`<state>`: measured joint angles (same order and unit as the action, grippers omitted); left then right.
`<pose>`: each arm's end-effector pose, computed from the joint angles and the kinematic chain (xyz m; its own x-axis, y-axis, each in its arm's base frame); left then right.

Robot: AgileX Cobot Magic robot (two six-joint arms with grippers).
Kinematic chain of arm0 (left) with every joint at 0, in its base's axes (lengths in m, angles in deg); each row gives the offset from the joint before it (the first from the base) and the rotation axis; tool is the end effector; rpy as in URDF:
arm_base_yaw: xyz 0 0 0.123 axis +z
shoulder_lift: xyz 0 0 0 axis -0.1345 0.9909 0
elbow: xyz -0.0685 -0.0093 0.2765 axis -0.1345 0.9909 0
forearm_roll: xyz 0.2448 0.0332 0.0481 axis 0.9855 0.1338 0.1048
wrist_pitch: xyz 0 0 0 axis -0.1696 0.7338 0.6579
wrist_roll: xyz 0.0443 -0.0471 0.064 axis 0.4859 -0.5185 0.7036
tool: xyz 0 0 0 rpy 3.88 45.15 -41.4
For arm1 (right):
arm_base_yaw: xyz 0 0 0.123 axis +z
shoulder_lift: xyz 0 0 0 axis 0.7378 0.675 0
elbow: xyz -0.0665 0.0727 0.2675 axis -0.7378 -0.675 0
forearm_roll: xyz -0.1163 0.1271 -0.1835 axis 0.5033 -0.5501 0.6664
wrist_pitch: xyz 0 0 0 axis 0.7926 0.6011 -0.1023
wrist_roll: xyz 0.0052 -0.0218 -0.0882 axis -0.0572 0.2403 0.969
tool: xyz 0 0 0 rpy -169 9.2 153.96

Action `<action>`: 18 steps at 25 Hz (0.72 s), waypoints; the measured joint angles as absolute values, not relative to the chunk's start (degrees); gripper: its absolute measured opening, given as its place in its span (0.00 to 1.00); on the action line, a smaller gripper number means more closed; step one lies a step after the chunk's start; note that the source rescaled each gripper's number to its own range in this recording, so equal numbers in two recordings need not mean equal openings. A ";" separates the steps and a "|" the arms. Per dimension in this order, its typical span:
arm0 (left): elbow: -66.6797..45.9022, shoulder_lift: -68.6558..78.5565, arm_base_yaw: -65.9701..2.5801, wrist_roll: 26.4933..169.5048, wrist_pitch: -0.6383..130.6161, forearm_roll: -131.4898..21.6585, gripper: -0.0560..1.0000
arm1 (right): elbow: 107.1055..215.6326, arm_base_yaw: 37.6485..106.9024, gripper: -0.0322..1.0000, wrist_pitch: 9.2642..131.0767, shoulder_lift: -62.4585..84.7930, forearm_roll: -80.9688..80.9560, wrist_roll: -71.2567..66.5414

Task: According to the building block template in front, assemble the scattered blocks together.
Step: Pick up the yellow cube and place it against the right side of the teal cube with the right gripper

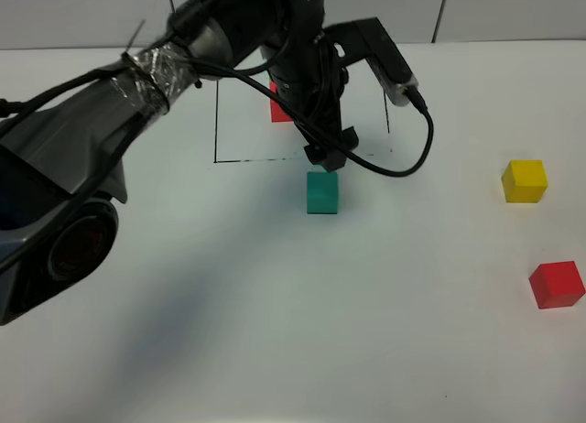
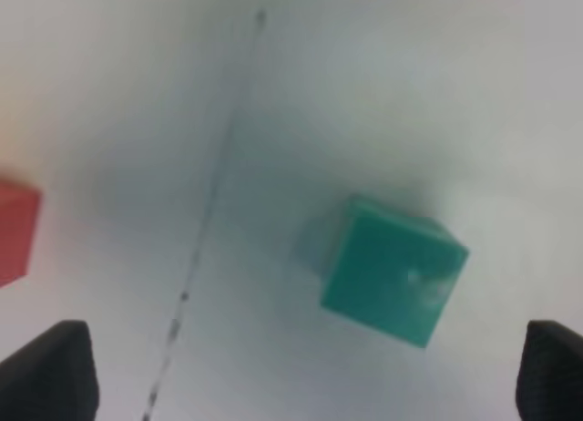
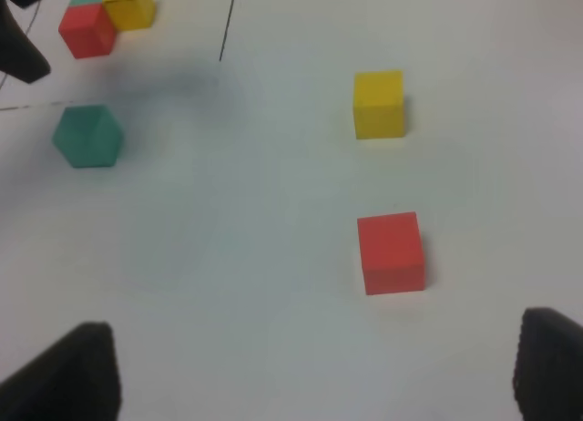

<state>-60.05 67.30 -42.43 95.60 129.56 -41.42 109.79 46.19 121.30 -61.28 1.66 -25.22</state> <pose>0.4201 -0.2909 0.2247 -0.3576 0.8859 -0.2955 0.8892 0.4196 0.1821 -0.0026 0.0087 0.2781 -0.4609 0.0646 -0.8851 -0.0354 0.9952 0.0911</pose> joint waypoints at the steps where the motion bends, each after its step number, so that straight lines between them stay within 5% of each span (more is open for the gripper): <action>1: -60.05 66.63 -41.38 94.23 129.56 -41.42 0.99 | 109.79 46.19 0.76 121.30 -61.28 1.66 -25.22; 18: -47.77 49.86 -21.87 78.66 129.46 -39.90 0.87 | 109.79 46.19 0.76 121.30 -61.28 1.66 -25.52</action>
